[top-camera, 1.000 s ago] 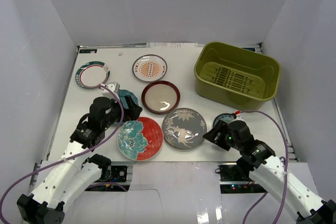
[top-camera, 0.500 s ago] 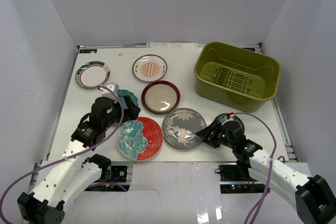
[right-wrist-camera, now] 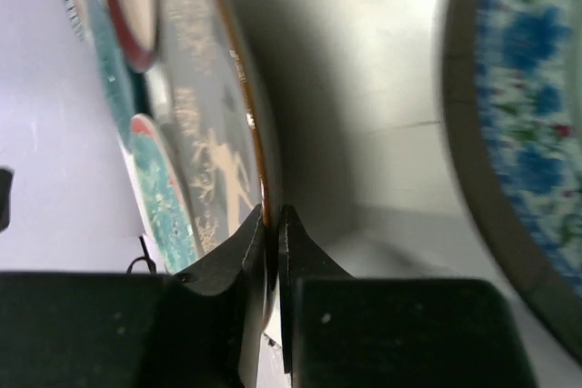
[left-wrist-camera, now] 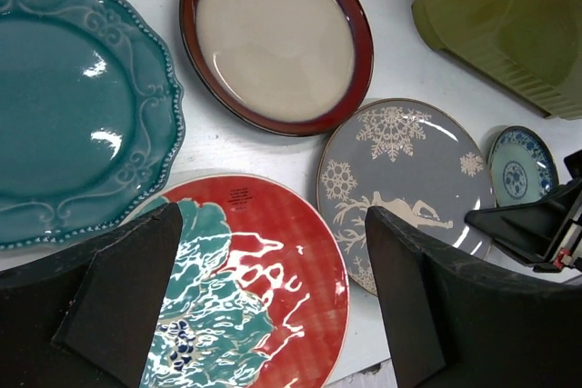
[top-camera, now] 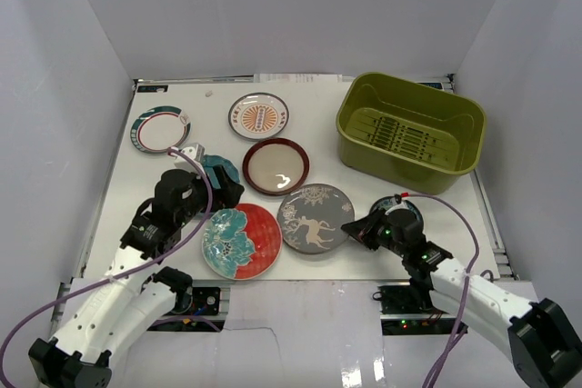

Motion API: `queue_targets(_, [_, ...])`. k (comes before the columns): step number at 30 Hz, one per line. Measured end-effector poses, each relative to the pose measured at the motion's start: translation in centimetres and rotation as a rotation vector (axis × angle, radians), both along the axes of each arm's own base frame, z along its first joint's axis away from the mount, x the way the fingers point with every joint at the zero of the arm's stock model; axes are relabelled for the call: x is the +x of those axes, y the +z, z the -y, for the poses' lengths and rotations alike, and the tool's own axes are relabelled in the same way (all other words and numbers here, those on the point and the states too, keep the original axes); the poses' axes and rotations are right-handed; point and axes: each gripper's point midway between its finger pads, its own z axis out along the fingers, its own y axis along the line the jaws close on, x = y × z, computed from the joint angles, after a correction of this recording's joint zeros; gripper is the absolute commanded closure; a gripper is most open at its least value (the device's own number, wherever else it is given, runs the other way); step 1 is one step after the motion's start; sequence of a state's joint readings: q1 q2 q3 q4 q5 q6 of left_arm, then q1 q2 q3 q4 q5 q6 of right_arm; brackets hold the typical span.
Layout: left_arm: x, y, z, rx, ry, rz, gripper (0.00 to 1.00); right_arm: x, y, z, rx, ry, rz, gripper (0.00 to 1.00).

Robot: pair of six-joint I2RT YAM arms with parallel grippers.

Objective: Place the plates into the plastic bin on the countertop

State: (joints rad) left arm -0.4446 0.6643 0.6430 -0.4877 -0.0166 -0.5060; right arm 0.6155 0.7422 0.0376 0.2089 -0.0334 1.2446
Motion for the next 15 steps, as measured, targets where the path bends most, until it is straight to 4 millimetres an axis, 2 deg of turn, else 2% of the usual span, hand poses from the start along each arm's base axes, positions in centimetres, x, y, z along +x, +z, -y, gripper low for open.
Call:
queue_targets(2, [0.1, 0.2, 0.0, -0.003, -0.001, 0.009, 0.08, 0.2, 1.2, 0.1, 0.011, 0.004, 0.057, 0.92])
queue_targets(7, [0.3, 0.7, 0.1, -0.005, -0.003, 0.036, 0.08, -0.3, 1.9, 1.7, -0.047, -0.005, 0.147, 0.92])
queue_targets(11, [0.4, 2.0, 0.1, -0.020, -0.006, 0.088, 0.08, -0.6, 3.0, 2.5, -0.119, 0.023, 0.186, 0.92])
queue_targets(13, [0.6, 2.4, 0.1, -0.026, -0.007, 0.108, 0.08, -0.5, 4.9, 2.4, -0.157, 0.057, 0.193, 0.92])
queue_targets(15, [0.7, 2.7, 0.2, -0.029, -0.009, 0.122, 0.08, 0.0, 7.8, 1.7, -0.177, 0.099, 0.216, 0.92])
